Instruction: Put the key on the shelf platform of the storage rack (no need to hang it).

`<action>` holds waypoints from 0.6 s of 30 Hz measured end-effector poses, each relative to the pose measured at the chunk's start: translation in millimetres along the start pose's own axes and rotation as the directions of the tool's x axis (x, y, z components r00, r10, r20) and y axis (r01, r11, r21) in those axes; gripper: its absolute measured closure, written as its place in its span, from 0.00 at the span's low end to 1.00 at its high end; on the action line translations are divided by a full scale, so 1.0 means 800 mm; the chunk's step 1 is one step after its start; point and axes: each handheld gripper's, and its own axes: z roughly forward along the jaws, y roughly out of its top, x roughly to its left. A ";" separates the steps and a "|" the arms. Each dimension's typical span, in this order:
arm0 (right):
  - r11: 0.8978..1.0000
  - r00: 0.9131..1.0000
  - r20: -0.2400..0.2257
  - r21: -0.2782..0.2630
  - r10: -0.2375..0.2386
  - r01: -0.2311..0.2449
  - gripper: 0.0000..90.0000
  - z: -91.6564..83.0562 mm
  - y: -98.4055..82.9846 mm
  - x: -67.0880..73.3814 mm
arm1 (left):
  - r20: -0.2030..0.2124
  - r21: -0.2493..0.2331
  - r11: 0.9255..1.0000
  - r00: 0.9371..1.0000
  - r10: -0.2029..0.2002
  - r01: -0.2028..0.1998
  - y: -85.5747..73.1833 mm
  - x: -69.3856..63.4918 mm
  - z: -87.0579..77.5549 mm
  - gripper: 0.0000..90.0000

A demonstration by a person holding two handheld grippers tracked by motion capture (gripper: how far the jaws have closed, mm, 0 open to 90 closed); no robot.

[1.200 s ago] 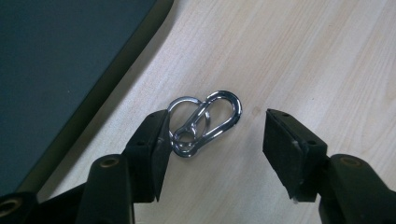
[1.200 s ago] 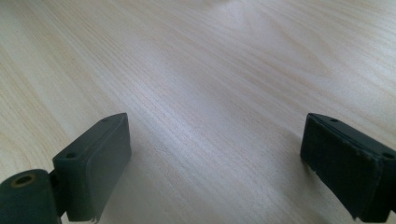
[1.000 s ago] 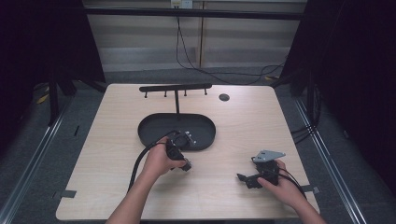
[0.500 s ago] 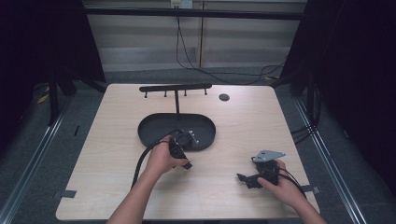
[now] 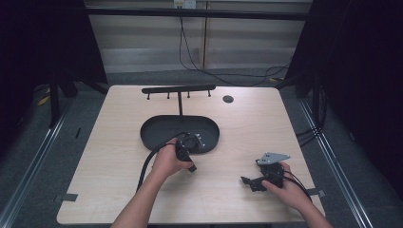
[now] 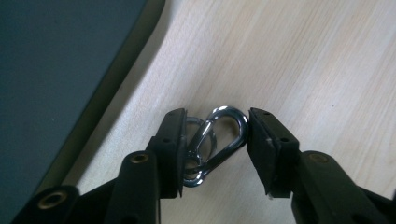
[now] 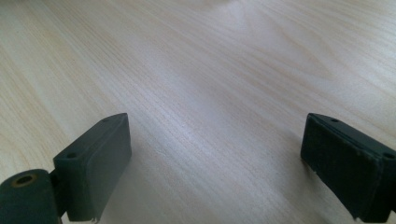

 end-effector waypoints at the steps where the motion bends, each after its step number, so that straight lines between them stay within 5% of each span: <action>1: 1.000 1.000 -0.001 -0.001 -0.002 0.002 0.09 0.000 0.000 0.000 | 0.001 -0.001 1.000 1.000 -0.012 0.012 0.000 0.000 0.000 0.65; 18: 1.000 1.000 -0.002 0.001 -0.003 0.003 0.09 0.003 0.002 -0.002 | -0.057 0.043 0.998 0.997 -0.045 0.047 0.000 0.001 -0.003 0.76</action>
